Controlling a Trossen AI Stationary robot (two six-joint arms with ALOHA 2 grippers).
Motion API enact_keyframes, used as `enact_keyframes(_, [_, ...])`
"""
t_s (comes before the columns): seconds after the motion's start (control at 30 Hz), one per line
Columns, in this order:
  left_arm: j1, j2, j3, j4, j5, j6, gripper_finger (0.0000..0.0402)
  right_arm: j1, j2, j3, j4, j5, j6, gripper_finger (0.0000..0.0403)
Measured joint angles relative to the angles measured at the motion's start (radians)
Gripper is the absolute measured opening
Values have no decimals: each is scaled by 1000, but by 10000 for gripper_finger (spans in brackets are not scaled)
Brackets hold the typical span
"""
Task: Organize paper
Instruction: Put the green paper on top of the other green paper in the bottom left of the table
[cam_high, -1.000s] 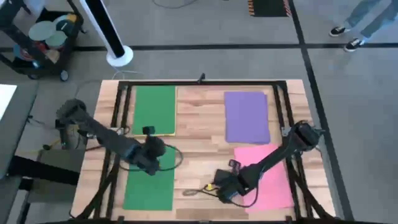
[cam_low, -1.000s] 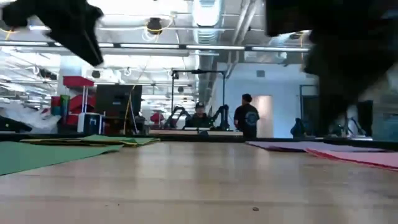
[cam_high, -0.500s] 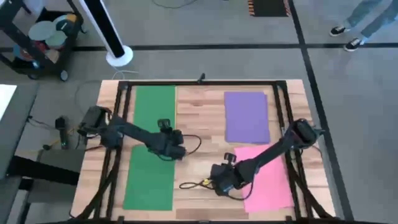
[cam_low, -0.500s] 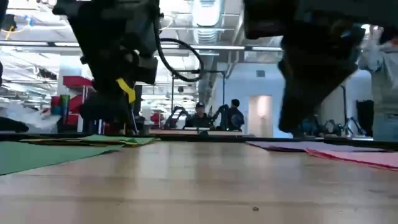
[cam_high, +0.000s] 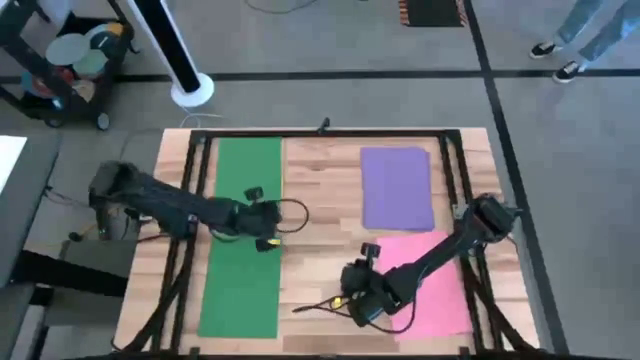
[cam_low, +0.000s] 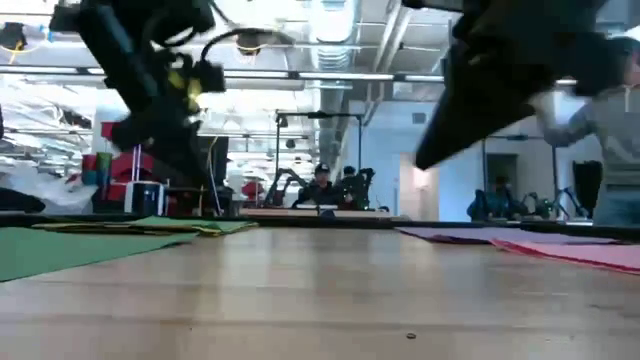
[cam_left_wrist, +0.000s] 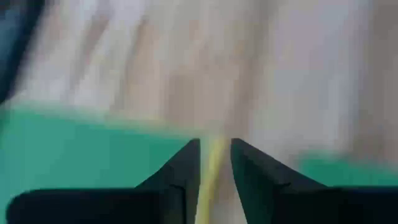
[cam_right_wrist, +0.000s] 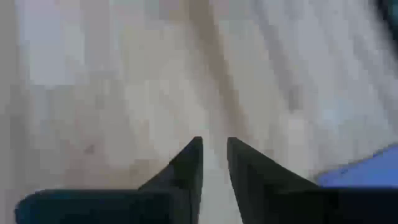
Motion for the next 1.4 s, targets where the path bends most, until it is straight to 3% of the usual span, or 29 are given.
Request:
enact_keyframes(0.13, [79, -30, -53, 3, -72, 32, 73, -87, -39, -62, 98, 7, -101, 25])
enact_keyframes(0.3, [137, 1, -51, -67, 73, 15, 81, -167, -142, -216, 413, -40, -300, 5])
enact_keyframes(0.53, [138, 56, -51, -58, 82, 14, 96, -279, -245, -504, 1024, -362, -514, 2])
enact_keyframes(0.83, [138, 57, -51, -37, 81, -6, 99, -372, -250, -707, 1418, -664, -588, 1])
enact_keyframes(1.17, [137, 57, -45, -35, -40, -3, 99, -467, -250, -734, 1353, -678, -621, 0])
enact_keyframes(1.4, [138, 57, -31, -28, -10, 24, 109, -503, -249, -735, 1260, -678, -639, 0])
